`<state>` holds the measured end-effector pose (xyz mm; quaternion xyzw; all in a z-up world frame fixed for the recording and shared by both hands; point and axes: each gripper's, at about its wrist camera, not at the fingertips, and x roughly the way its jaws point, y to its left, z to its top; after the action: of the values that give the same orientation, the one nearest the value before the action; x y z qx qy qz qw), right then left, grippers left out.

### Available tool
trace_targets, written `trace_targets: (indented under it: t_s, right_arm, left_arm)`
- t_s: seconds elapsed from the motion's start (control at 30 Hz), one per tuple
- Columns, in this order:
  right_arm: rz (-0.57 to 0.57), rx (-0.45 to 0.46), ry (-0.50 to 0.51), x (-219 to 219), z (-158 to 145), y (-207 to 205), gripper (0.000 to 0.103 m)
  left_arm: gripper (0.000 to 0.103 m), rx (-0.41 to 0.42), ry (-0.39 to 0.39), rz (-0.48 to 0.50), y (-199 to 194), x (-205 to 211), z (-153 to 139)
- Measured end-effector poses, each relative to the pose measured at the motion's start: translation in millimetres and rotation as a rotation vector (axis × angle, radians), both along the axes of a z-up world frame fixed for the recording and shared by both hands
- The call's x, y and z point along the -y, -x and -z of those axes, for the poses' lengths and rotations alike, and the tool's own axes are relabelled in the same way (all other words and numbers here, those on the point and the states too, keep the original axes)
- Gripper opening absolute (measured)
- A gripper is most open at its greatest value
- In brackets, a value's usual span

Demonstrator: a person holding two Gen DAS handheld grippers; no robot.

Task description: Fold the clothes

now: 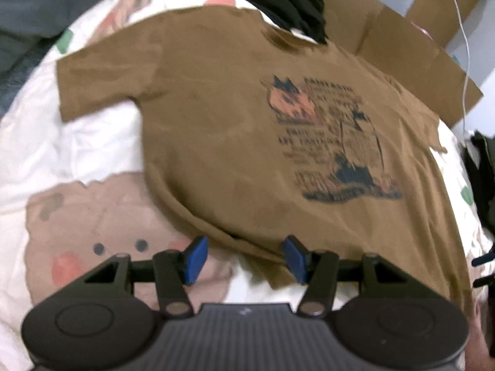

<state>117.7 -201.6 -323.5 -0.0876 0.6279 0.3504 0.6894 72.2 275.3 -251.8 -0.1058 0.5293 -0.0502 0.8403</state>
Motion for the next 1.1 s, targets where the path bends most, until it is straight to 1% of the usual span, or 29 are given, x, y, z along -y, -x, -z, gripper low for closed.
trace_targets:
  t_s: [0.07,0.2,0.23,0.27,0.3,0.33,0.37,0.4,0.43,0.5,0.63,0.7,0.77,0.83,0.9,0.97,1.0,1.03,1.07,1.1]
  right_arm:
    - [0.01,-0.041,-0.02,5,2,4,0.06]
    - [0.051,-0.1,-0.022,10,14,7,0.059]
    - [0.062,-0.122,-0.026,11,19,8,0.058]
    - [0.072,-0.164,-0.031,11,28,9,0.057]
    - [0.061,-0.181,-0.037,11,31,10,0.055]
    - [0.053,-0.196,-0.044,11,34,11,0.046]
    - [0.056,-0.199,-0.05,13,33,9,0.03]
    - [0.059,-0.202,-0.056,15,33,7,0.019]
    - [0.062,-0.205,-0.062,17,33,6,0.003]
    - [0.069,-0.208,-0.074,21,31,2,0.003]
    - [0.119,-0.115,-0.09,33,10,-20,0.003]
    - [0.148,-0.061,-0.085,39,2,-31,0.003]
    - [0.177,-0.017,-0.08,45,-3,-41,0.003]
    - [0.197,0.013,-0.074,50,-6,-51,0.003]
    - [0.207,0.034,-0.068,55,-7,-61,0.003]
    - [0.212,0.054,-0.062,58,-7,-69,0.003]
    - [0.213,0.063,-0.06,59,-8,-71,0.003]
    - [0.212,0.073,-0.059,58,-7,-73,0.003]
    - [0.211,0.081,-0.057,60,-9,-77,0.003]
    - [0.209,0.09,-0.055,60,-9,-79,0.003]
  left_arm:
    - [0.058,-0.009,0.011,0.003,4,-1,7]
    - [0.059,-0.017,0.045,-0.028,9,-14,16]
    - [0.06,-0.018,0.05,-0.039,10,-17,17]
    - [0.062,-0.017,0.056,-0.05,10,-19,19]
    - [0.063,-0.014,0.062,-0.059,9,-20,20]
    - [0.063,-0.011,0.068,-0.067,9,-21,22]
    - [0.063,0.0,0.078,-0.08,8,-23,23]
    - [0.063,0.007,0.093,-0.092,7,-24,24]
    - [0.063,0.01,0.108,-0.098,8,-26,23]
    - [0.063,0.003,0.172,-0.114,7,-28,25]
    - [0.063,-0.005,0.249,-0.132,7,-30,26]
    - [0.063,0.003,0.283,-0.151,3,-31,25]
    - [0.063,0.013,0.282,-0.159,-1,-30,24]
    - [0.061,0.014,0.251,-0.153,-10,-26,25]
    - [0.053,0.01,0.206,-0.136,-17,-19,26]
    - [0.032,0.016,0.184,-0.123,-22,-17,26]
    - [0.028,0.024,0.182,-0.12,-24,-17,25]
    - [0.021,0.037,0.197,-0.12,-26,-20,23]
    - [0.017,0.051,0.216,-0.12,-29,-23,19]
    - [0.017,0.066,0.236,-0.121,-32,-26,16]
